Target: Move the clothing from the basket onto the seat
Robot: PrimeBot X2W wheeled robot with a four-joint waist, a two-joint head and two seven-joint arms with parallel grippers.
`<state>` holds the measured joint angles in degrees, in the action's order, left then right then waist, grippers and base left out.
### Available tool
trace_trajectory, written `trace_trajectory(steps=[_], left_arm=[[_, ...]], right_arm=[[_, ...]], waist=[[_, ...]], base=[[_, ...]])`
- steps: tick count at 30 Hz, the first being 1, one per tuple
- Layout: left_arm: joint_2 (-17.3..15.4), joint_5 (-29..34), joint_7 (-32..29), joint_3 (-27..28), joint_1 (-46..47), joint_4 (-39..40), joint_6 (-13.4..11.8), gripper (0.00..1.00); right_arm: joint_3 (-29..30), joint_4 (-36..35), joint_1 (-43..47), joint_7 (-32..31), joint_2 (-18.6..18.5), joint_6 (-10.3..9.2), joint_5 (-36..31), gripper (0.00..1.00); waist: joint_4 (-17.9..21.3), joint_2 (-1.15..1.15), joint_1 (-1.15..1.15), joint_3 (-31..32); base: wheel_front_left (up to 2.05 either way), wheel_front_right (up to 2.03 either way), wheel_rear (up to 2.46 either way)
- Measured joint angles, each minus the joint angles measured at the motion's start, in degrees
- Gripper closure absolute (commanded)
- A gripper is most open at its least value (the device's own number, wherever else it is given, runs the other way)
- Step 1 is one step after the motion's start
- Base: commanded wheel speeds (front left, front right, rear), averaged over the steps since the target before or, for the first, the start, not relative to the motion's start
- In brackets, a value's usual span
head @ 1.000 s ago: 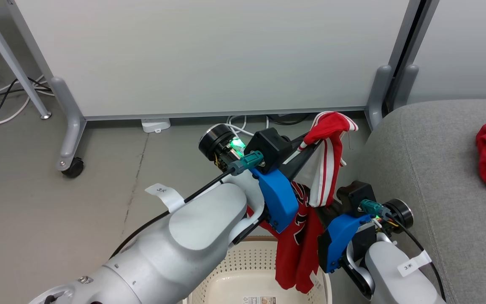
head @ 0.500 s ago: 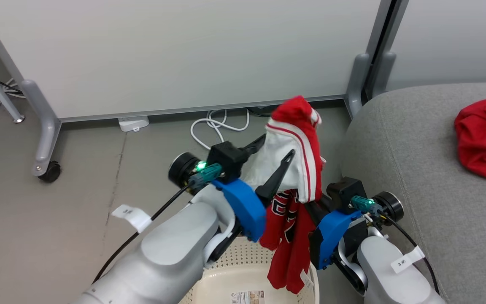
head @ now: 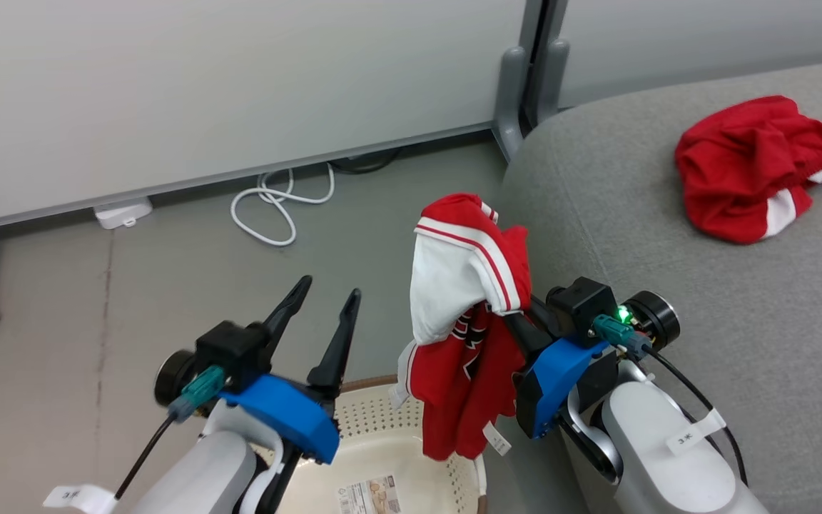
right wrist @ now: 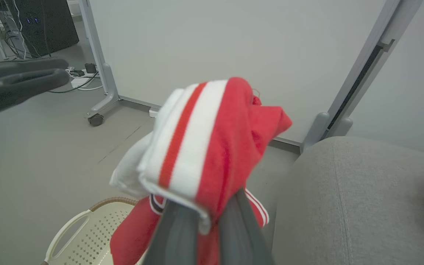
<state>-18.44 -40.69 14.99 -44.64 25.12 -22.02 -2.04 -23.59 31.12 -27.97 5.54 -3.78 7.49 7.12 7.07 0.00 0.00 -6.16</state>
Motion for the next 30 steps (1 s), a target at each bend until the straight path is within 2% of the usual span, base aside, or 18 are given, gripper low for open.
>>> trace_trajectory(steps=[5, 11, 24, 30], left_arm=[[-0.7, 4.7, 0.0, 9.0, -8.6, 7.2, -0.8, 0.00], [1.1, 10.6, 0.1, 18.3, -17.6, 11.7, -0.7, 0.00], [4.0, 17.7, 0.1, 26.2, -22.0, 11.7, 3.7, 0.00], [5.5, 19.9, 0.1, 27.4, -22.1, 11.3, 5.2, 0.00]], right_arm=[[-0.3, -4.9, 1.4, -1.4, -1.0, 0.00, 0.5, 1.00], [0.5, -10.9, 3.9, -3.1, -1.8, 0.00, 0.6, 1.00], [3.5, -17.8, 9.2, -5.0, -1.7, 0.00, 0.4, 1.00], [5.5, -18.8, 11.1, -5.0, -1.4, 0.00, -0.1, 1.00]], waist=[[4.5, 0.00, 0.00, -1.2], [10.4, 0.00, 0.00, -2.4], [20.9, 0.00, 0.00, -3.8], [23.5, 0.00, 0.00, -3.2]], base=[[0.00, 0.00, 0.00], [0.00, 0.00, 0.00], [0.00, 0.00, 0.00], [0.00, 0.00, 0.00]])
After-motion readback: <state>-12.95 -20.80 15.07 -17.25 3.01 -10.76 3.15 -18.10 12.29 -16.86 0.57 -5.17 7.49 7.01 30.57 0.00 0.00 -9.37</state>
